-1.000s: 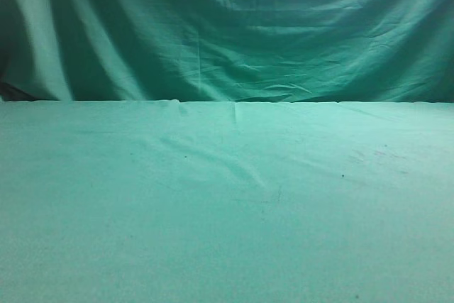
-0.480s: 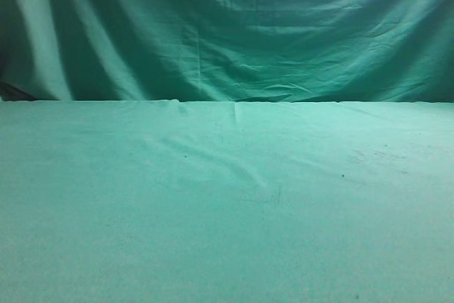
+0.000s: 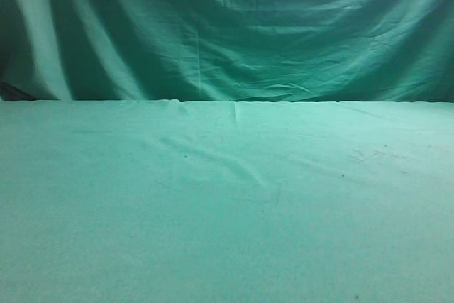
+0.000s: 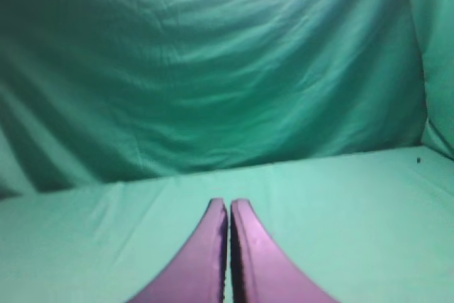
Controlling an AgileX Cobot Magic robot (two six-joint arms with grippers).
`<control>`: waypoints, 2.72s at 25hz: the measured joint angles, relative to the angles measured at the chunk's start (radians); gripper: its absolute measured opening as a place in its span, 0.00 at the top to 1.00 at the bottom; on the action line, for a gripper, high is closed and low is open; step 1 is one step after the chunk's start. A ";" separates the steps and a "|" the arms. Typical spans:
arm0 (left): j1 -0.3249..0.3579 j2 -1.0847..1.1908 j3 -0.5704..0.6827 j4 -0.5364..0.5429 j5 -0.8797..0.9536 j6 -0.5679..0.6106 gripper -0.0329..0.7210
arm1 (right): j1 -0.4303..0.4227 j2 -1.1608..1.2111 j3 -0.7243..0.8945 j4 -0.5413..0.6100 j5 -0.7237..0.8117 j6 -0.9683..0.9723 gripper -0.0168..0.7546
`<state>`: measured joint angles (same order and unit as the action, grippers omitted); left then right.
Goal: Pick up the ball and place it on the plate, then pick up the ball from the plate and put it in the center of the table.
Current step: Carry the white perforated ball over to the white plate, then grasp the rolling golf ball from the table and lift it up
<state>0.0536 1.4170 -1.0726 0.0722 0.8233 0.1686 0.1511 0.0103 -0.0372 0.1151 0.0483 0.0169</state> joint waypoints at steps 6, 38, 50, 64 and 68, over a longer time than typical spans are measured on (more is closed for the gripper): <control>0.000 0.075 0.000 0.020 -0.034 0.004 0.55 | 0.000 0.292 -0.252 0.002 0.344 -0.023 0.98; 0.000 0.306 0.000 0.152 -0.232 0.010 0.55 | 0.160 1.105 -0.632 -0.041 0.559 -0.174 0.98; 0.000 0.318 0.000 0.091 -0.254 0.010 0.10 | 0.160 1.105 -0.632 -0.031 0.559 -0.172 0.98; -0.168 0.240 -0.239 -0.040 -0.016 0.010 0.49 | 0.160 1.105 -0.632 -0.031 0.559 -0.210 0.98; -0.168 0.198 -0.272 -0.121 0.034 0.047 0.52 | 0.160 1.105 -0.633 -0.031 0.559 -0.216 0.98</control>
<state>-0.1142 1.6151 -1.3442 -0.0483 0.8574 0.2152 0.3112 1.1152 -0.6702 0.0841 0.6074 -0.1993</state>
